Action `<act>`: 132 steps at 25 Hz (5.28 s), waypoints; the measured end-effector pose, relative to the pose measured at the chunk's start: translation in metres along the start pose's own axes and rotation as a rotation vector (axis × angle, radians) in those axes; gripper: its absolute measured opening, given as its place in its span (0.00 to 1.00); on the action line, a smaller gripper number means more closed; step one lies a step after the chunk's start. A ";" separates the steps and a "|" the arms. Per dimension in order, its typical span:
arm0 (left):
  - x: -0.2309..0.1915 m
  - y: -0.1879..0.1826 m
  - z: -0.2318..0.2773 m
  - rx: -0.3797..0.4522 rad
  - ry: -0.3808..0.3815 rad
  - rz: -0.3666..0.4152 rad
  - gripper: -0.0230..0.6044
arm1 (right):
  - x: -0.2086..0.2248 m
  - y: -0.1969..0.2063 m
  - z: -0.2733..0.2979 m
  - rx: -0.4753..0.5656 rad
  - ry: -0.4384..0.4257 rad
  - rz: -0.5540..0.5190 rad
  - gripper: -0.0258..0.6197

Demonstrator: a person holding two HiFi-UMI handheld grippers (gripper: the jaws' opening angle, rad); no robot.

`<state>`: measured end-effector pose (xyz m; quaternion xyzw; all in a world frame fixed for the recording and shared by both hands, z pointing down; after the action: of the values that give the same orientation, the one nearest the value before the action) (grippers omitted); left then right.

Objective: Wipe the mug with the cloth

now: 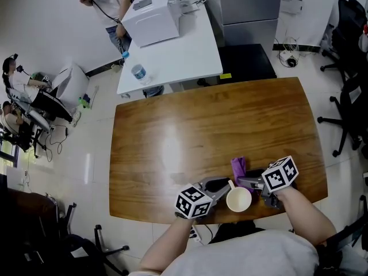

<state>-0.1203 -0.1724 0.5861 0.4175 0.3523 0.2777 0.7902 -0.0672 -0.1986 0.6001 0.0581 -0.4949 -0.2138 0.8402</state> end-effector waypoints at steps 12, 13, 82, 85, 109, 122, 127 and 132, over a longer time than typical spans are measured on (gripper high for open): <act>-0.002 0.000 -0.005 0.016 -0.035 -0.009 0.11 | -0.005 -0.008 -0.027 0.102 -0.004 0.018 0.24; -0.003 0.001 -0.005 0.018 -0.041 -0.012 0.11 | -0.007 -0.010 -0.036 0.122 -0.009 0.016 0.24; -0.001 0.004 -0.012 0.049 -0.340 -0.094 0.07 | 0.008 0.082 -0.050 0.195 0.142 0.219 0.24; 0.000 0.004 -0.011 0.061 -0.383 -0.129 0.08 | 0.005 0.079 -0.058 0.236 0.132 0.240 0.24; 0.036 0.017 -0.019 0.032 -0.235 -0.126 0.11 | -0.019 0.080 -0.093 0.356 0.063 0.287 0.24; 0.043 0.024 -0.025 0.030 -0.209 -0.129 0.12 | 0.026 0.075 -0.071 0.331 0.141 0.343 0.24; 0.047 0.026 -0.026 0.031 -0.185 -0.132 0.12 | 0.023 0.070 -0.081 0.382 0.111 0.370 0.24; 0.057 0.027 -0.023 0.024 -0.148 -0.133 0.13 | -0.007 0.077 -0.107 0.439 0.052 0.354 0.24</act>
<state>-0.1085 -0.1065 0.5816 0.4222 0.3231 0.1887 0.8256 0.0452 -0.1382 0.5645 0.1567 -0.5100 0.0503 0.8443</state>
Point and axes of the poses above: the fingertips, and each gripper's own axes: z forward along the fingers, x to its right, y out of its underside, the point moved 2 cm from there along -z, backward along the fingers, and after that the axes turned 11 degrees about z, right-handed, at the moved point
